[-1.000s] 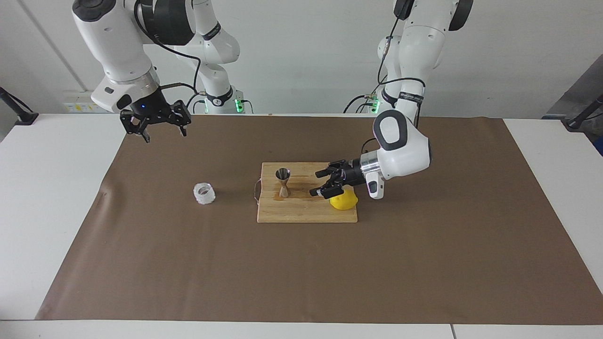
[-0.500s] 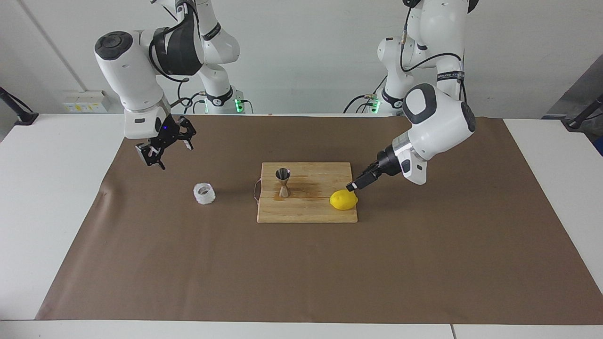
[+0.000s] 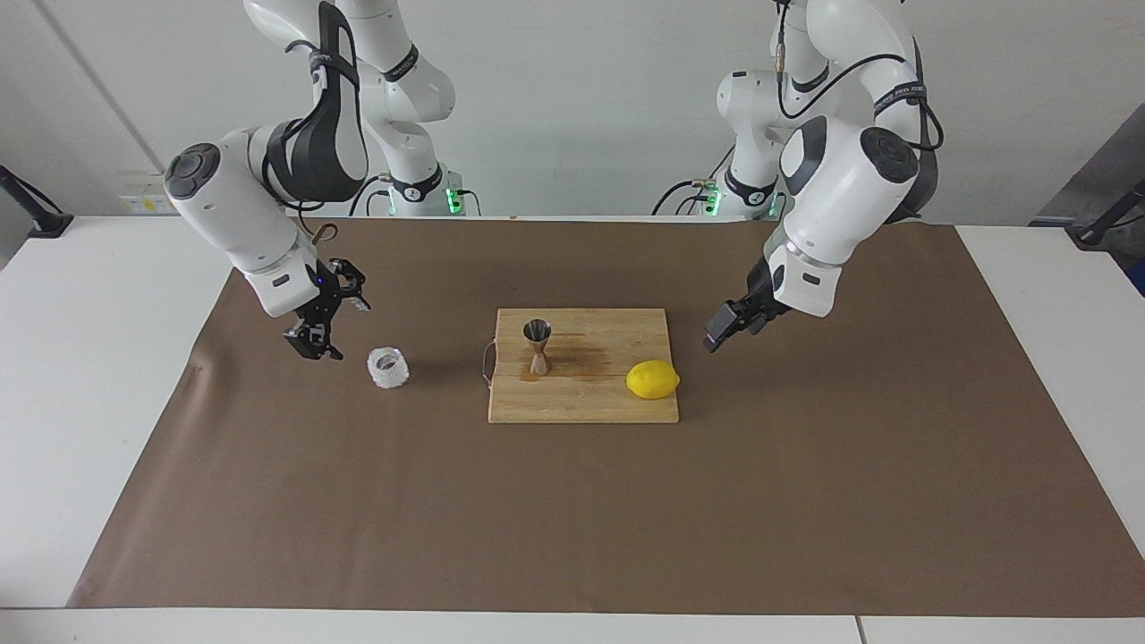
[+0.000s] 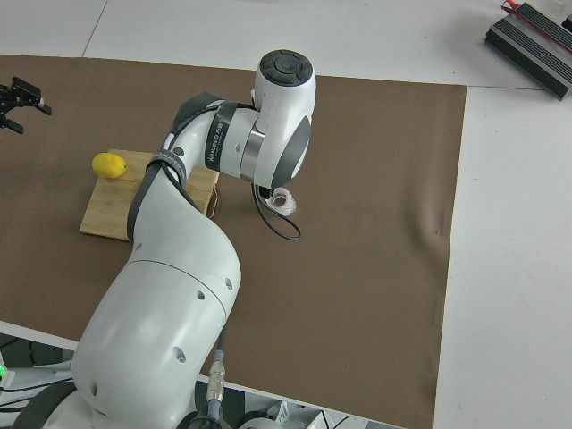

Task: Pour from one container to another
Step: 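Release the steel cup on the board while the right gripper reaches out, then close the right gripper around the white cup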

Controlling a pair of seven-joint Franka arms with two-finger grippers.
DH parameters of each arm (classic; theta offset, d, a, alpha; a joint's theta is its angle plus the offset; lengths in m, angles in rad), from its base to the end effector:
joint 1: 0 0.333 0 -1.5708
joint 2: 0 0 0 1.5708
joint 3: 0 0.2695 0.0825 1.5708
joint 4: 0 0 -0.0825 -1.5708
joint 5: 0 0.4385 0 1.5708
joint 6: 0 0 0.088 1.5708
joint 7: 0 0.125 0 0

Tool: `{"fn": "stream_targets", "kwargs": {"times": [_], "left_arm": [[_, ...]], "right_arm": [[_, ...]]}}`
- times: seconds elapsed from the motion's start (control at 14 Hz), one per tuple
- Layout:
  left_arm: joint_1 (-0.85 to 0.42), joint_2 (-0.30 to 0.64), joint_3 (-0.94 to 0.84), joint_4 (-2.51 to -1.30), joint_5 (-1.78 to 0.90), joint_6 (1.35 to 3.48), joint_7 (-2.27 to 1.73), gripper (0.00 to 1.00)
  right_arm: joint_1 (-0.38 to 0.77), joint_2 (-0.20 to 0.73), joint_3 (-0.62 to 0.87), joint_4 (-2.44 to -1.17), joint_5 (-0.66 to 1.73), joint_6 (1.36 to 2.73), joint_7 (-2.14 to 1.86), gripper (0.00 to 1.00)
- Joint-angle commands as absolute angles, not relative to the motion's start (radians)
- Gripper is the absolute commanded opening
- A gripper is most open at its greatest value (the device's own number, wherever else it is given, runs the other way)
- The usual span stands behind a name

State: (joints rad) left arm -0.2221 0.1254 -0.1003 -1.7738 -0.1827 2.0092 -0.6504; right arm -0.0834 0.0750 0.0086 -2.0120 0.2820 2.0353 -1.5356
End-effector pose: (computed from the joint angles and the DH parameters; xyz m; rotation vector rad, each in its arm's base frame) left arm 0.6210 -0.2203 0.4139 2.8715 0.5792 0.0179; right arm 0.6072 -0.0253 0.3240 -2.3037 -1.8013 -0.2119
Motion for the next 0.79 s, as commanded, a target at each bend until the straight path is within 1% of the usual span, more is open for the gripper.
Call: {"fn": "stream_targets", "kwargs": {"times": [0.0,0.29,0.5,0.71], "left_arm": [[-0.209,0.074,-0.101,-1.775,-0.075,1.951,-0.545,1.0],[-0.114,0.017,-0.094,-1.775,-0.074,1.864,-0.305,1.0],[-0.046,-0.027,-0.094,-1.769,-0.066,1.777,-0.214,1.0],[-0.028,-0.025,-0.094,-1.717,-0.011,1.726,-0.107,1.0]], "right_arm": [[-0.142,0.093,0.017,-2.054,0.374,2.069,-1.742,1.0],[-0.187,0.136,0.017,-2.095,0.474,2.071,-1.986,1.0],[-0.201,0.221,0.017,-2.094,0.607,2.072,-2.185,1.0],[-0.224,0.273,0.018,-2.089,0.653,2.066,-2.269,1.0]]}}
